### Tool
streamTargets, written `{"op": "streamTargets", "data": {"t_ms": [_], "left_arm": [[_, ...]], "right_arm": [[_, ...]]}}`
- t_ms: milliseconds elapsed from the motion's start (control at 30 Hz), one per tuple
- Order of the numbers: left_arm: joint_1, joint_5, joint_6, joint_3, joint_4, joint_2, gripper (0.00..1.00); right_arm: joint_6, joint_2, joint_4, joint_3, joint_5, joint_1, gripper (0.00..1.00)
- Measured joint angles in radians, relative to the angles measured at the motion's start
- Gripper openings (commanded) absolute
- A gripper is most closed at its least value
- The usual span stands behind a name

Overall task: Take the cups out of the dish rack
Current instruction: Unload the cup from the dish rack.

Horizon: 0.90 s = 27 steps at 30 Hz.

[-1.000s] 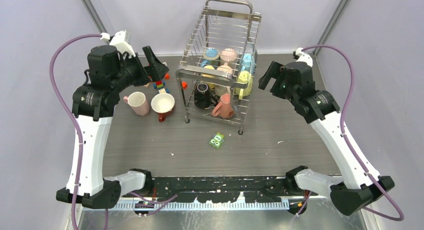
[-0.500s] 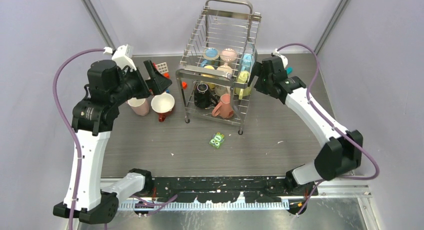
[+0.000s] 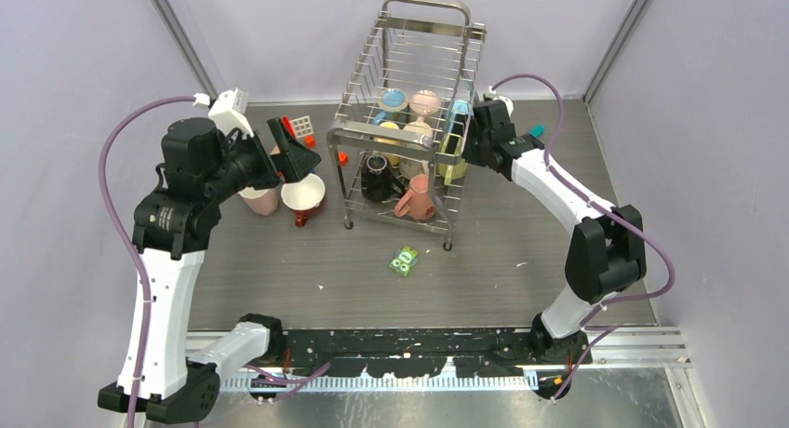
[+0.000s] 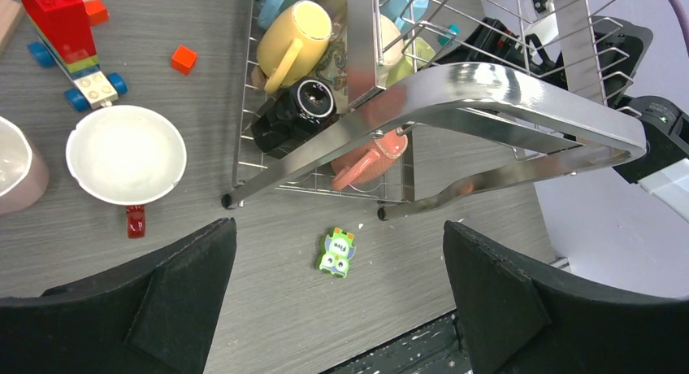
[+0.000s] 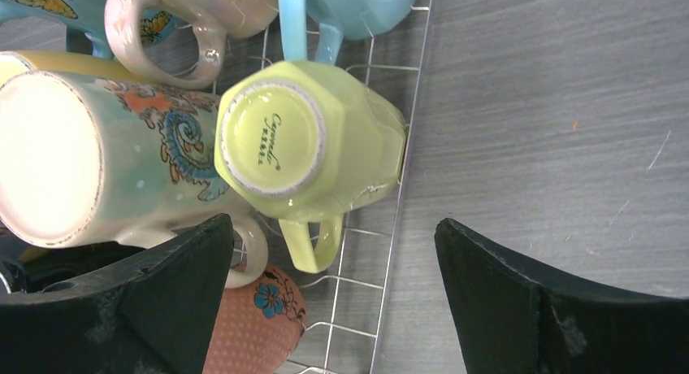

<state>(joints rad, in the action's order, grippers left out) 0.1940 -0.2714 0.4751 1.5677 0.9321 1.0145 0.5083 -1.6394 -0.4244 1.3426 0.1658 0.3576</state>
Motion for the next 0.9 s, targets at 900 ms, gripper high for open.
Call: {"op": "streamTargets", "data": {"t_ms": [900], "left_arm": [[0.000,-0.018,0.019,-0.016,0.010,0.000,1.00]], "right_arm": [[-0.195,-0.108,0.272,-0.014,-0.089,-0.020,1.00]]}}
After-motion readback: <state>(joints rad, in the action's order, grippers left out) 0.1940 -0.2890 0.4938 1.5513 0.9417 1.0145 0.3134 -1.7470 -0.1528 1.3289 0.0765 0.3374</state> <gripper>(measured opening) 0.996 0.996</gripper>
